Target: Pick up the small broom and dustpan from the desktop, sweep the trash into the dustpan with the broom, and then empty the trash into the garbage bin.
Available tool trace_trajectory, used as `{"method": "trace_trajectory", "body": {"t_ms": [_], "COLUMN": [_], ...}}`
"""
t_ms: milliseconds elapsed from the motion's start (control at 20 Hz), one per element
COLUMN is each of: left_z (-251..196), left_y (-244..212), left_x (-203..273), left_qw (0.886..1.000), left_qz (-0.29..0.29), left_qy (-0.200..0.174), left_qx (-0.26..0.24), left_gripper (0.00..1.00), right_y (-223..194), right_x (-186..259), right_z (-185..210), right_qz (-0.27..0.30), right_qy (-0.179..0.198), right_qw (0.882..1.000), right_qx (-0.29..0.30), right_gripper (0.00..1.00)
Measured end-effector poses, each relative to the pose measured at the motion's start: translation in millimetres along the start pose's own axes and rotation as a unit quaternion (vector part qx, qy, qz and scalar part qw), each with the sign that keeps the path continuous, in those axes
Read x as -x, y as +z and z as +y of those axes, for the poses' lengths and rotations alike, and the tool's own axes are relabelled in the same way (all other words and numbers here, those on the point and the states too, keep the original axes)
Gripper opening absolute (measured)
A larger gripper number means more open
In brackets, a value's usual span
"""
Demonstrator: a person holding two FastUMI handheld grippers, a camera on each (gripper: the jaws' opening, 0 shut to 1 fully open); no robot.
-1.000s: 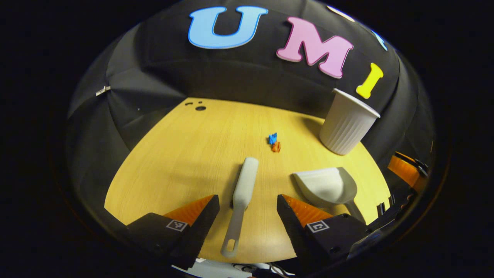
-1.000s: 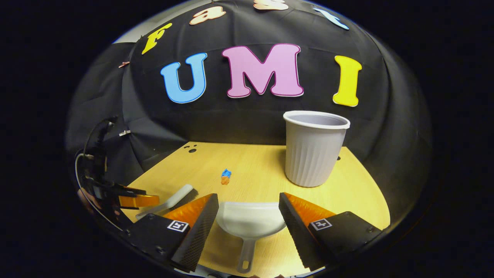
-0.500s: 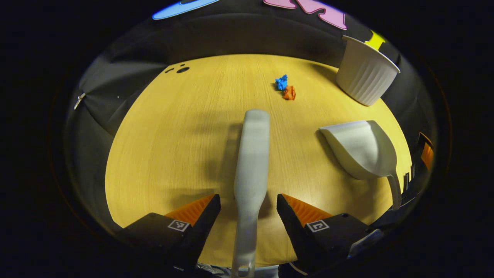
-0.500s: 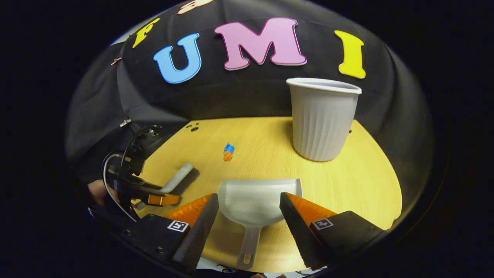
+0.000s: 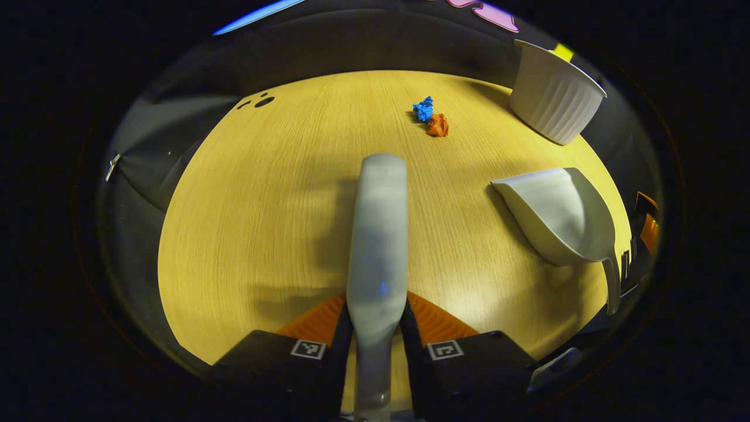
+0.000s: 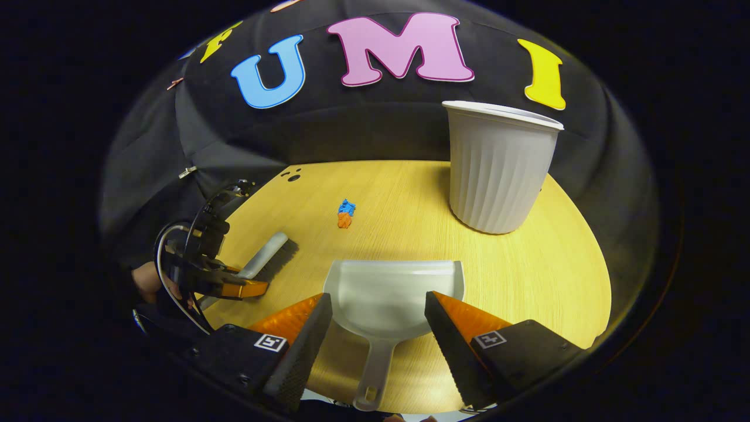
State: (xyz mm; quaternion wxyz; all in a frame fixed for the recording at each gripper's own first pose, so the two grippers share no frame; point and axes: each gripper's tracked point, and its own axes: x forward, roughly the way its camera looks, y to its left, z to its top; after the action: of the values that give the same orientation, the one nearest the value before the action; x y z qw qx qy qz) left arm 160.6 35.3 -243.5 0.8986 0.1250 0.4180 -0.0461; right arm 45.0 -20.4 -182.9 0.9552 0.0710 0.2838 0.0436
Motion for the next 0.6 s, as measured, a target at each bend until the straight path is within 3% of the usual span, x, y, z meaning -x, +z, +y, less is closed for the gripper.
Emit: {"method": "trace_trajectory", "body": {"t_ms": [150, 600], "left_z": [-2.6, 0.9], "left_y": [-1.1, -10.6], "left_x": [-0.3, 27.7], "left_qw": [0.999, 0.992], "left_qz": [-0.022, -0.084], "left_qy": [0.017, -0.004], "left_qx": [0.020, 0.098], "left_gripper": [0.34, 0.26], "right_y": [-6.4, -30.0], "right_x": [5.1, 28.5], "right_z": [-1.9, -1.9], "right_qz": [0.005, 0.036], "right_qy": [-0.010, -0.026], "right_qw": [1.000, 0.999], "right_qx": [-0.010, -0.030], "right_gripper": [0.99, 0.99]}}
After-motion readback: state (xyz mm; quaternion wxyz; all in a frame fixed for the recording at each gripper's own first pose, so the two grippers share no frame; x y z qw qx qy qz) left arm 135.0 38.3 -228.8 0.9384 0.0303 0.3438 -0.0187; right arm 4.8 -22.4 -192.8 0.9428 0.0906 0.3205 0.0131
